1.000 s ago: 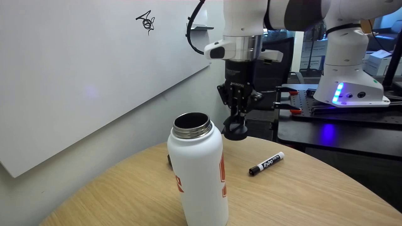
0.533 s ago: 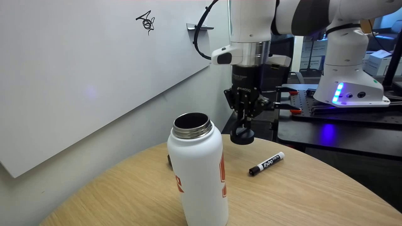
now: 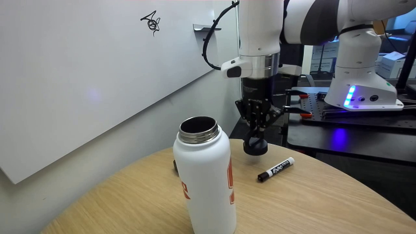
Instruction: Take off the lid from the bottle
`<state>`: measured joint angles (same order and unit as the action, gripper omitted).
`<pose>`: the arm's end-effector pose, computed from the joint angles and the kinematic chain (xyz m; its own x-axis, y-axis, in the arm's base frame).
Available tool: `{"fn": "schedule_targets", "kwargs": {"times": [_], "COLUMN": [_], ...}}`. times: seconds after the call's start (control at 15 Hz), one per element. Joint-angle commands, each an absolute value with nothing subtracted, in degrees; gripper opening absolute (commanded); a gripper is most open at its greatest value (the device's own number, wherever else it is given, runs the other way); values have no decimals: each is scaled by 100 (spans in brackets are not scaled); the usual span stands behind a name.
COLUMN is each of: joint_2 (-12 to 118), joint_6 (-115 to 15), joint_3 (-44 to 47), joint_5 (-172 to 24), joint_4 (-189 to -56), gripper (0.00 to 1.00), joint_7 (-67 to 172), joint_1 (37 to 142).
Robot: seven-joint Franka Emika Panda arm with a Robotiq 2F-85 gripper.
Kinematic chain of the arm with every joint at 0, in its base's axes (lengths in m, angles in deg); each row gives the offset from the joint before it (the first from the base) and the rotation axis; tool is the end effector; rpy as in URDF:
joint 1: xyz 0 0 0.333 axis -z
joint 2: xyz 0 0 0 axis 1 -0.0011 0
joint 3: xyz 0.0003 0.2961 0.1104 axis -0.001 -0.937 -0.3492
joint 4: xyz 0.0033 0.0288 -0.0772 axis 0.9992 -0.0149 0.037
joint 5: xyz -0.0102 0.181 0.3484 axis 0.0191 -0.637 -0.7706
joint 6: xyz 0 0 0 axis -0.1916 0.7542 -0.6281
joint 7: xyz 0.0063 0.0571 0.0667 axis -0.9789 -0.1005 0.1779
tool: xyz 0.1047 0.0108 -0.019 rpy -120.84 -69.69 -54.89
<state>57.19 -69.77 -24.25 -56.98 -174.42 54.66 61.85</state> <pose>0.2808 0.3642 0.2008 0.4209 0.9069 -0.0189 0.9057 -0.4190 0.0644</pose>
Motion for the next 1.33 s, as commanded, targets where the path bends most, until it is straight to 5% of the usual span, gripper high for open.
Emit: {"fn": "schedule_targets", "kwargs": {"times": [0.0, 0.47, 0.53, 0.73, 1.07, 1.27], "joint_2": [5578, 5237, 5232, 5368, 6024, 6644], "joint_6": [-7306, -7238, -7196, -7181, -6997, -6700], "joint_3": [-2295, -2068, -2063, -2087, -2053, -2159], "joint_5": [-5568, -5355, -5351, -5330, -5043, -4963], "joint_4": [-17496, -17343, -17341, -17416, -17708, -17973], "gripper": [5, 5, 46, 60, 99, 100], "joint_7": [5389, 5245, 5212, 5125, 4495, 4165], "joint_1": [6175, 5948, 5899, 5776, 5407, 5368]}}
